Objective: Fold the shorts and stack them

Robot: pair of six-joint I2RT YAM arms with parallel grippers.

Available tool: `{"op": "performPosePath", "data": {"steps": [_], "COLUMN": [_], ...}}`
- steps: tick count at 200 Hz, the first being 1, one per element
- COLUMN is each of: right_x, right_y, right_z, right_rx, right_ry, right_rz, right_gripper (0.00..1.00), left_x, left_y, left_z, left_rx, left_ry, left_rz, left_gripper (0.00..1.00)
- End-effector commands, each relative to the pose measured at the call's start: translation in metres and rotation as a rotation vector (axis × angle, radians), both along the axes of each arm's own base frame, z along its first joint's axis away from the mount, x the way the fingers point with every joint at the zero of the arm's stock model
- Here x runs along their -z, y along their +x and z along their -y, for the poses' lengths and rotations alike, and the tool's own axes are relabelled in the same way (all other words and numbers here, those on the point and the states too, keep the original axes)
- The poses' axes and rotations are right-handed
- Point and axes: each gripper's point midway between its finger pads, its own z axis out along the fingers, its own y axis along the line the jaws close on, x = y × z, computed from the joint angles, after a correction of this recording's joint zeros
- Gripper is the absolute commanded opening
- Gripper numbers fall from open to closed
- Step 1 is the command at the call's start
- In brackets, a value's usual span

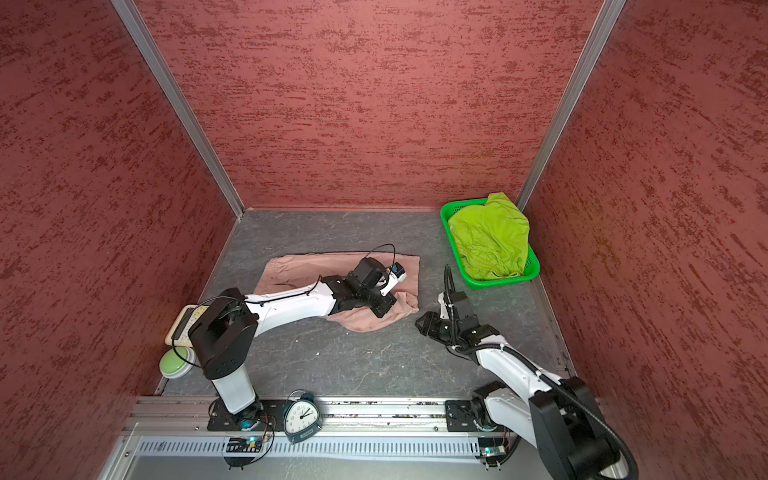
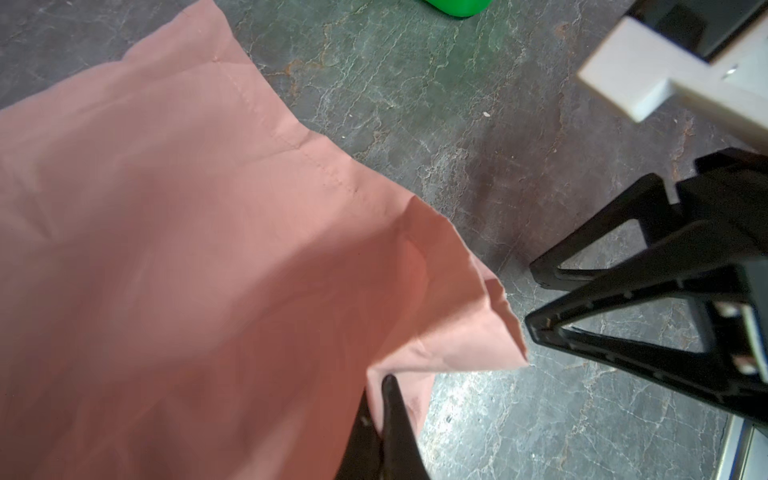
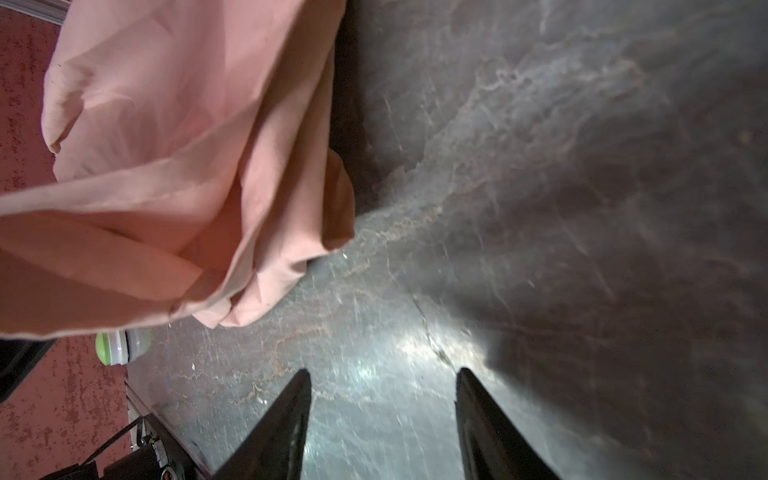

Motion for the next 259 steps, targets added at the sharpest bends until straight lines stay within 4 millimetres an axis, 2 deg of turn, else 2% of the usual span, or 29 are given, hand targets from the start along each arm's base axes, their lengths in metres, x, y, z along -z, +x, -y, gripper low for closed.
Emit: {"op": "performPosePath", "data": {"steps": [1,45,66,90,121,131,160,176,205,208,217,231,241,259], "right_x": [-0.034,-0.042,-0.035,-0.028,-0.029,-0.029,-0.026,-0.015,0.007,0.009,0.011,0.004,-0.006,-0.022], "right_y": [0.040,0.059,0.064,0.068,0.067,0.064,0.045,0.021,-0.017,-0.020,-0.025,-0.024,-0.016,0.002], "right_z": [-0.017,-0.026,-0.023,-0.025,-0.031,-0.029,-0.009,0.007,0.014,0.015,0.018,0.023,0.026,0.017], "right_rx": [-0.018,-0.047,-0.044,-0.063,-0.081,-0.077,-0.025,0.038,0.060,0.060,0.061,0.057,0.058,0.029], "right_ry": [0.059,0.057,0.016,0.000,0.033,0.029,-0.045,-0.074,-0.050,-0.054,-0.072,-0.111,-0.132,-0.111], "right_rz": [0.165,0.205,0.193,0.180,0.177,0.171,0.110,0.037,-0.108,-0.118,-0.139,-0.117,-0.079,0.002], "right_gripper": [0.58,0.59,0.57,0.41,0.11,0.00,0.00,0.00,0.00,0.06,0.34,0.53,0.62,0.66], "left_x": [-0.034,-0.049,-0.049,-0.050,-0.052,-0.052,-0.051,-0.049,-0.048,-0.049,-0.049,-0.049,-0.049,-0.050], "left_y": [0.012,0.023,0.027,0.032,0.035,0.035,0.036,0.037,0.037,0.037,0.036,0.035,0.033,0.033], "left_z": [-0.004,-0.017,-0.022,-0.027,-0.030,-0.030,-0.032,-0.036,-0.041,-0.041,-0.041,-0.039,-0.036,-0.032], "left_rx": [-0.042,-0.091,-0.107,-0.129,-0.151,-0.153,-0.162,-0.173,-0.188,-0.187,-0.184,-0.181,-0.172,-0.165], "left_ry": [-0.037,-0.044,-0.035,-0.029,-0.033,-0.033,-0.024,-0.009,0.007,0.006,0.003,-0.005,-0.012,-0.016], "left_rz": [0.061,0.086,0.091,0.095,0.099,0.098,0.098,0.102,0.106,0.107,0.106,0.103,0.102,0.105], "left_gripper": [0.00,0.00,0.00,0.00,0.00,0.00,0.00,0.00,0.00,0.00,0.00,0.00,0.00,0.00]}}
